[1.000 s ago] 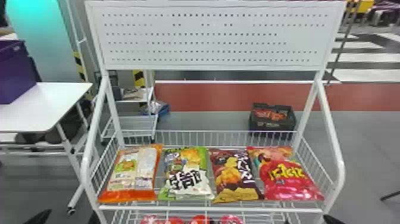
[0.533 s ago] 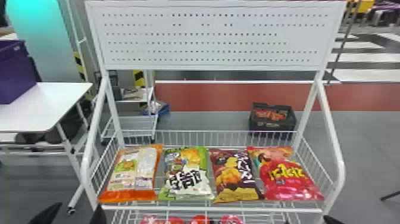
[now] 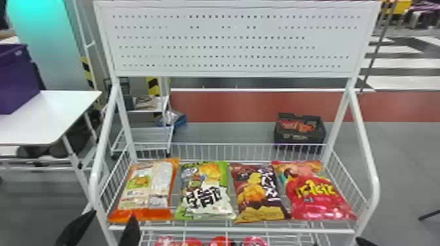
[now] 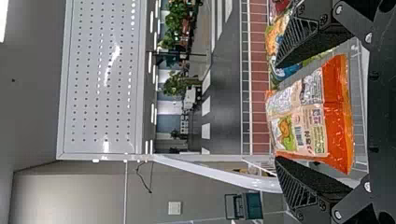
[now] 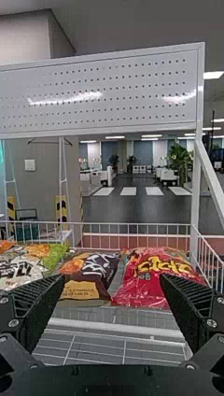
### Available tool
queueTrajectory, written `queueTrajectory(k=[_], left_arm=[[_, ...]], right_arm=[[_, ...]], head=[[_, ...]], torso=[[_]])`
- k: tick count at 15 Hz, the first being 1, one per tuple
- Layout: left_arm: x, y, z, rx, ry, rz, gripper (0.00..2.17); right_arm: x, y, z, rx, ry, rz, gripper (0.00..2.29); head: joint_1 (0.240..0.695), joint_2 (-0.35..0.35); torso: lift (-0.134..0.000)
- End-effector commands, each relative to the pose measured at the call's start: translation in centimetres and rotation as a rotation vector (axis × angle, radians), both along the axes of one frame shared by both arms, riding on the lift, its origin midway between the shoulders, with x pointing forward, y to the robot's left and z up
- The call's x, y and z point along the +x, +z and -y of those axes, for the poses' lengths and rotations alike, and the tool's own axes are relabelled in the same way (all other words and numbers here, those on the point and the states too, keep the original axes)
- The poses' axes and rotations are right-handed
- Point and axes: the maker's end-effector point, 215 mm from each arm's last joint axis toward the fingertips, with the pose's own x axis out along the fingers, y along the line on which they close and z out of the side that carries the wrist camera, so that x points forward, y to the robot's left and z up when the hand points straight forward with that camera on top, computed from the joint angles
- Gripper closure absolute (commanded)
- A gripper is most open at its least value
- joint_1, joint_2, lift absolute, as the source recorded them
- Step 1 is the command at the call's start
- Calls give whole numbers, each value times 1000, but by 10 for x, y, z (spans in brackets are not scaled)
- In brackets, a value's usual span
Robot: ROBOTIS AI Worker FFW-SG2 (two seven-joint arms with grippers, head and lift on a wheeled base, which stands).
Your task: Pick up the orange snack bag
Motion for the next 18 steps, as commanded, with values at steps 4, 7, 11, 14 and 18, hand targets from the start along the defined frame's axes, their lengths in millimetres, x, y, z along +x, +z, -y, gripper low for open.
queueTrajectory(k=[4, 7, 11, 14, 18], left_arm=[[30, -25, 22, 15, -27, -70, 211], [48, -36, 34, 24, -35, -99, 211], [72, -49, 44, 53, -24, -132, 211], [87, -57, 44, 63, -5, -162, 211], [110, -71, 39, 74, 21, -195, 211]], right_arm=[[1, -1, -1, 0, -1, 0, 144], [0, -3, -2, 1, 0, -3, 144], [1, -8, -5, 1, 4, -10, 144], [2, -8, -6, 3, 4, -9, 144], [2, -9, -6, 1, 1, -10, 144]], head=[[499, 0], [499, 0], [499, 0], [499, 0], [499, 0]], torso=[[0], [0], [0], [0], [0]])
